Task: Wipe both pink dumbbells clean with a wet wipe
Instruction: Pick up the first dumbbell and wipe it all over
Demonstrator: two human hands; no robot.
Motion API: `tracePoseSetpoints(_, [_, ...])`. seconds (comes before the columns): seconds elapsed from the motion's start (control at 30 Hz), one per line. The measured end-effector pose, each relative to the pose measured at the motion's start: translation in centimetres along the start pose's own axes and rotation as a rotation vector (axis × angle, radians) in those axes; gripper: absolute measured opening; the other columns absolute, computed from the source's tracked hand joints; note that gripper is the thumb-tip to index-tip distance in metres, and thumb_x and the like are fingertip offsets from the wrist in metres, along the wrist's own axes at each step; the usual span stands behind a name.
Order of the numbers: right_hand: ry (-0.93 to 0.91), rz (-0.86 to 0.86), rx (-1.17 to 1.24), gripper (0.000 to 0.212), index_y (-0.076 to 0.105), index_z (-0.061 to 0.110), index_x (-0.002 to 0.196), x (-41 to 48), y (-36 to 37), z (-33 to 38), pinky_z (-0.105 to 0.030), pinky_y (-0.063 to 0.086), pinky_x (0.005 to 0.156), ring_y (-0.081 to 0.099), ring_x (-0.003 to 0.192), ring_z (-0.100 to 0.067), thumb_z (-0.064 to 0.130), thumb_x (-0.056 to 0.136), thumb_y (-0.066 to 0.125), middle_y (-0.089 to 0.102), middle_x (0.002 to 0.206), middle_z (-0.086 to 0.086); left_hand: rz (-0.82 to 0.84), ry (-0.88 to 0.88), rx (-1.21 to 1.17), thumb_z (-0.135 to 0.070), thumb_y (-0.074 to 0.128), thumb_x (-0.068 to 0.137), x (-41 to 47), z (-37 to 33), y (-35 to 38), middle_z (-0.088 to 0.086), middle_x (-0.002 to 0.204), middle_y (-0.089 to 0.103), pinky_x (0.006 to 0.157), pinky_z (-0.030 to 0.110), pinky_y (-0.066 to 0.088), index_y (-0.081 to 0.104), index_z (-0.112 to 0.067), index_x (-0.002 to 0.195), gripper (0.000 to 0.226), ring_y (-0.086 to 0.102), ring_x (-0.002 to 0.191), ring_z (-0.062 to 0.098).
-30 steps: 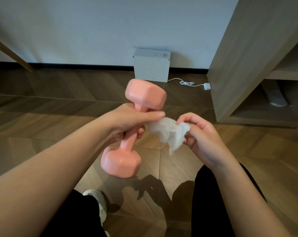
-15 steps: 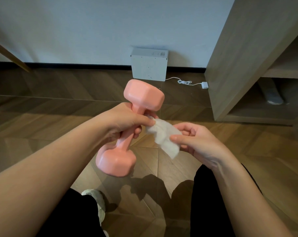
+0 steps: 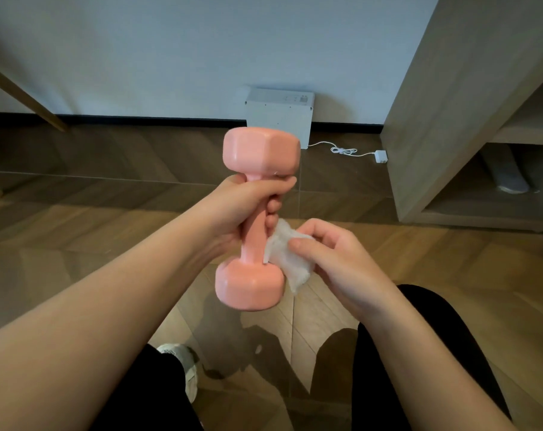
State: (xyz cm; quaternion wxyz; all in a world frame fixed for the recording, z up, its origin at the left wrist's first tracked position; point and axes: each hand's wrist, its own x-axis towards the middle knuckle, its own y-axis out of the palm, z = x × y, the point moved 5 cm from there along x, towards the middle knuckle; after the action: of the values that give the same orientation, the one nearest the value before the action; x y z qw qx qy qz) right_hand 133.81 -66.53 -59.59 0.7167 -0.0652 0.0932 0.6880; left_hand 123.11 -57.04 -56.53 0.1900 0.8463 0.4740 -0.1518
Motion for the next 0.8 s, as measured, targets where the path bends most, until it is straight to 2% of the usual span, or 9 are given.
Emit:
tracePoseSetpoints(0.1, [0.031, 0.154, -0.049, 0.043, 0.077, 0.026, 0.080, -0.4, 0.6, -0.1, -0.028, 0.041, 0.085, 0.063, 0.096, -0.002, 0.030, 0.103, 0.041, 0.073, 0.097, 0.011, 0.013, -0.001, -0.020, -0.017, 0.068, 0.088, 0.1, 0.0, -0.1, -0.002, 0.048, 0.044, 0.043, 0.022, 0.040, 0.054, -0.016, 0.075, 0.019, 0.041, 0.039, 0.012])
tracePoseSetpoints(0.13, [0.055, 0.165, -0.065, 0.046, 0.078, 0.027, 0.079, -0.5, 0.5, -0.3, -0.027, 0.039, 0.086, 0.062, 0.099, 0.001, 0.031, 0.104, 0.039, 0.073, 0.100, 0.013, 0.019, 0.002, -0.016, -0.018, 0.068, 0.088, 0.0, 0.0, -0.1, -0.002, 0.048, 0.044, 0.043, 0.022, 0.041, 0.054, -0.016, 0.076, 0.019, 0.041, 0.039, 0.012])
tracePoseSetpoints(0.23, [0.018, 0.082, -0.107, 0.021, 0.078, 0.020, 0.089, 0.0, 0.1, -0.4, -0.014, 0.048, 0.077, 0.066, 0.088, 0.001, 0.025, 0.095, 0.059, 0.075, 0.090, 0.009, 0.027, 0.013, -0.008, -0.018, 0.067, 0.089, 0.2, 0.0, -0.2, -0.002, 0.049, 0.044, 0.045, 0.022, 0.041, 0.055, -0.017, 0.073, 0.020, 0.042, 0.041, 0.013])
tracePoseSetpoints(0.3, [-0.024, 0.019, -0.075, 0.010, 0.073, 0.015, 0.098, 0.4, -0.2, -0.5, -0.013, 0.051, 0.073, 0.070, 0.084, -0.005, 0.015, 0.089, 0.068, 0.075, 0.087, 0.005, 0.040, 0.014, -0.019, -0.018, 0.067, 0.089, 0.2, -0.1, -0.1, -0.002, 0.049, 0.044, 0.045, 0.022, 0.041, 0.056, -0.017, 0.073, 0.020, 0.042, 0.041, 0.013])
tracePoseSetpoints(0.4, [0.017, 0.037, 0.037, 0.024, 0.062, 0.015, 0.104, 0.7, -0.1, -0.8, -0.020, 0.056, 0.075, 0.072, 0.086, -0.012, 0.009, 0.084, 0.072, 0.076, 0.088, 0.001, 0.055, 0.015, -0.034, -0.018, 0.067, 0.089, 0.1, -0.2, 0.2, -0.002, 0.049, 0.044, 0.044, 0.022, 0.041, 0.057, -0.017, 0.073, 0.019, 0.041, 0.041, 0.013])
tracePoseSetpoints(0.53, [0.046, 0.042, 0.033, 0.028, 0.069, 0.014, 0.101, 1.0, 0.8, -1.0, -0.020, 0.055, 0.075, 0.067, 0.084, -0.008, 0.019, 0.075, 0.079, 0.073, 0.090, 0.004, 0.074, 0.000, -0.063, -0.020, 0.068, 0.089, 0.2, -0.1, 0.4, -0.002, 0.050, 0.044, 0.047, 0.022, 0.040, 0.059, -0.019, 0.066, 0.024, 0.041, 0.043, 0.013])
tracePoseSetpoints(0.63, [0.091, 0.088, -0.001, 0.035, 0.065, 0.017, 0.113, 1.3, 2.0, -1.4, -0.022, 0.054, 0.080, 0.068, 0.094, -0.008, 0.020, 0.080, 0.078, 0.073, 0.101, 0.005, 0.095, -0.012, -0.079, -0.020, 0.067, 0.088, 0.3, 0.1, 0.8, -0.001, 0.050, 0.044, 0.047, 0.023, 0.040, 0.057, -0.019, 0.067, 0.024, 0.042, 0.044, 0.014])
tracePoseSetpoints(0.7, [0.118, 0.122, -0.047, 0.032, 0.066, 0.019, 0.114, 1.3, 2.6, -1.5, -0.023, 0.054, 0.078, 0.067, 0.096, -0.010, 0.021, 0.084, 0.076, 0.072, 0.102, 0.005, 0.110, -0.034, -0.082, -0.019, 0.068, 0.088, 0.4, 0.4, 1.0, -0.001, 0.050, 0.046, 0.049, 0.024, 0.041, 0.057, -0.018, 0.069, 0.022, 0.044, 0.045, 0.014])
tracePoseSetpoints(0.8, [0.156, 0.144, -0.104, 0.016, 0.073, 0.018, 0.102, 1.3, 3.0, -1.9, -0.013, 0.045, 0.067, 0.064, 0.079, -0.003, 0.016, 0.086, 0.069, 0.071, 0.091, 0.005, 0.121, -0.053, -0.067, -0.017, 0.070, 0.086, 0.3, 0.8, 1.1, 0.000, 0.052, 0.048, 0.053, 0.025, 0.042, 0.062, -0.019, 0.070, 0.018, 0.047, 0.049, 0.015])
